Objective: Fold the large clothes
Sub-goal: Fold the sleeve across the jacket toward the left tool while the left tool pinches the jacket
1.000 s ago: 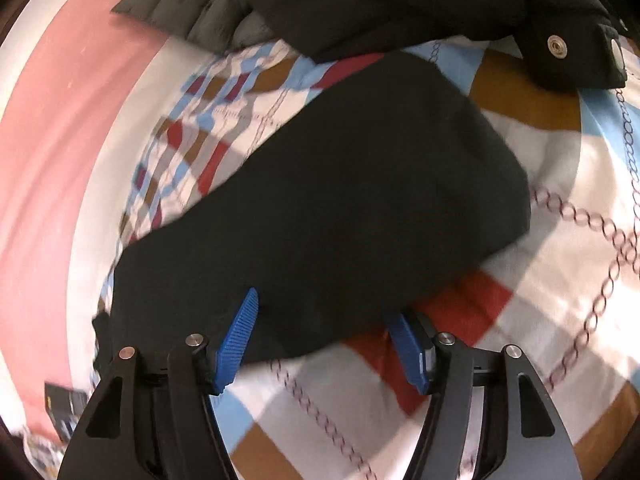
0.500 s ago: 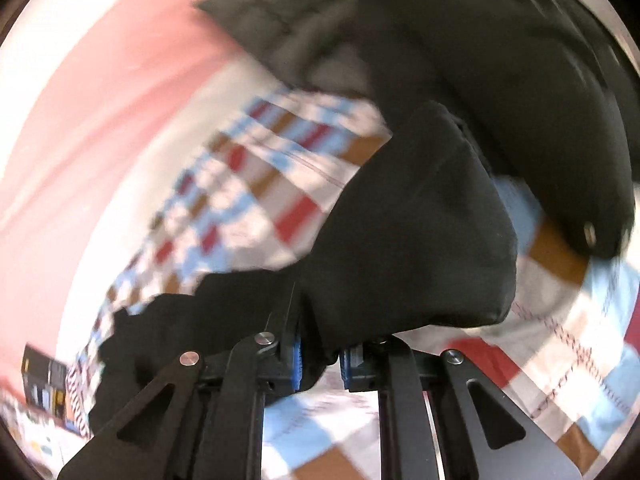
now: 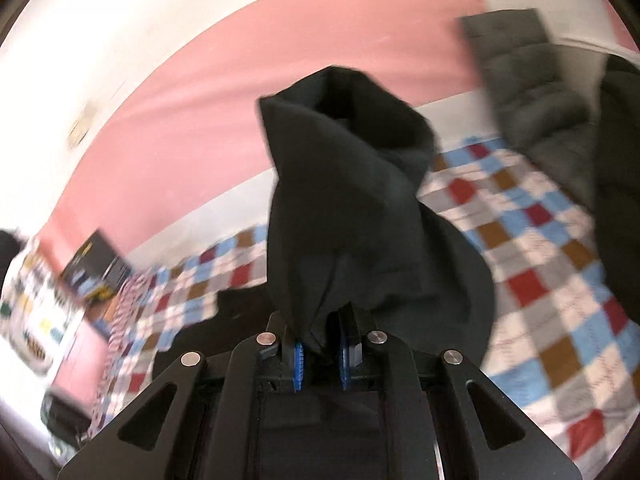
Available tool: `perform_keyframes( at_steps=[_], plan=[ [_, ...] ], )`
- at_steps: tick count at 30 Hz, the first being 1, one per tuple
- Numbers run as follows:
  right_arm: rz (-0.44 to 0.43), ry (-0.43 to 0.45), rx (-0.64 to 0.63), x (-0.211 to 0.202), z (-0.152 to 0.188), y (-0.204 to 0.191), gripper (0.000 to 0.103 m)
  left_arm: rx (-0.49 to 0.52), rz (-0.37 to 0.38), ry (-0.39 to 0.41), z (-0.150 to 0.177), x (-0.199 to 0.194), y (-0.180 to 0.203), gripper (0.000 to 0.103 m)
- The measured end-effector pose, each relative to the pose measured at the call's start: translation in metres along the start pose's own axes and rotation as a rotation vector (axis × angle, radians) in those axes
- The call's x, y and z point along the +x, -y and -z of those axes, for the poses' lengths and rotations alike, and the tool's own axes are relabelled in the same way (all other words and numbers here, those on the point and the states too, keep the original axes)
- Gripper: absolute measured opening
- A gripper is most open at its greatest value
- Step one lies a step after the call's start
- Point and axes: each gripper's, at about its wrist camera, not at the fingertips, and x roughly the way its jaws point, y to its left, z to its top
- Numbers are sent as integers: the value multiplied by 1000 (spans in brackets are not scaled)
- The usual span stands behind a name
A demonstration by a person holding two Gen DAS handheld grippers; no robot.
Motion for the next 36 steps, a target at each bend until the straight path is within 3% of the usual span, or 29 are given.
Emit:
perform_keyframes(
  at_steps=[10,13,18,21,23,24,27,29,31,36],
  plan=[
    [-148,-257,-136,112,75,-105,13,-68,-42,20,-3,-1,-48,55],
    [-169,-340,-149,143,99,-118,14,-81,-44,18,-3,1,-55,55],
    [-152,-462,-170,184,137,-127,25,-82,-47,21,-8,2,-58,55],
    [-165,-464,-182,180,147,-127,32,-85,-36,33,-15,1,-57,55],
    [-257,-475,-155,168,145,-123,61,-90,-19,35,-20,2,-55,55],
    [-296,-477,-145,163,146,-123,67,-91,-13,34,-24,3,-53,55],
    [-364,-433,-164,132,142,-115,67,-94,21,36,-35,5,-42,55],
    [-360,-407,-155,115,139,-99,67,-91,63,40,-45,7,-32,58],
    [-313,-384,-135,105,137,-82,67,-75,108,49,-57,11,-17,63],
    [-158,-312,-12,78,130,-3,67,-58,199,29,-97,44,20,63]
  ],
)
